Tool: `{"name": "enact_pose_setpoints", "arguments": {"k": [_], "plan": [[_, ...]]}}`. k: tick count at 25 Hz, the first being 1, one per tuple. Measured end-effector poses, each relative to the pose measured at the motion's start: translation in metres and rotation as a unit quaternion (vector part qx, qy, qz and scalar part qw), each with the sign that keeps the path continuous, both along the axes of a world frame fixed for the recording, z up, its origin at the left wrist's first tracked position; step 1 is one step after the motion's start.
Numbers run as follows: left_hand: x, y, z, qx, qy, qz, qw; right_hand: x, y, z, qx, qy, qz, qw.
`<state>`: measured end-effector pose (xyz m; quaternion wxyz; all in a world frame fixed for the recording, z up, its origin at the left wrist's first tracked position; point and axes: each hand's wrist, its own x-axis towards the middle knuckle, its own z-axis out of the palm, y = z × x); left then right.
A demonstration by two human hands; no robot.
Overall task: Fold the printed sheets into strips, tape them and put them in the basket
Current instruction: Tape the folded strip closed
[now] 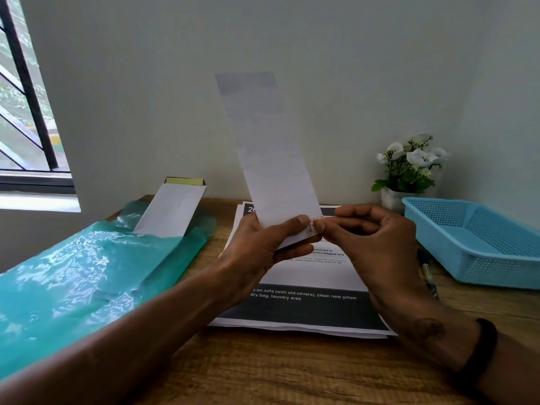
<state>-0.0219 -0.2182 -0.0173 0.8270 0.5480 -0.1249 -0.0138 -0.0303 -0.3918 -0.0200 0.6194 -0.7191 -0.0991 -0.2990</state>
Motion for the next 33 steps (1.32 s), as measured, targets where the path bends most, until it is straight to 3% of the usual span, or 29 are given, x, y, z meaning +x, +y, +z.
{"name": "enact_pose_setpoints", "arguments": {"k": [12, 19, 25, 33], "plan": [[-0.002, -0.001, 0.0, 0.025, -0.005, 0.037, 0.999, 0.001, 0.0, -0.002, -0.014, -0.012, 0.005, 1.0], [-0.007, -0.004, 0.001, 0.12, -0.093, 0.104, 0.983, -0.002, 0.002, 0.0, -0.062, -0.044, -0.021, 0.997], [-0.007, -0.004, 0.004, 0.137, -0.128, 0.124, 0.974, -0.003, 0.0, 0.004, -0.114, -0.077, -0.05, 0.989], [-0.001, 0.002, 0.001, 0.14, -0.119, 0.095, 0.978, 0.01, -0.011, 0.011, 0.021, 0.032, 0.122, 0.992]]}}
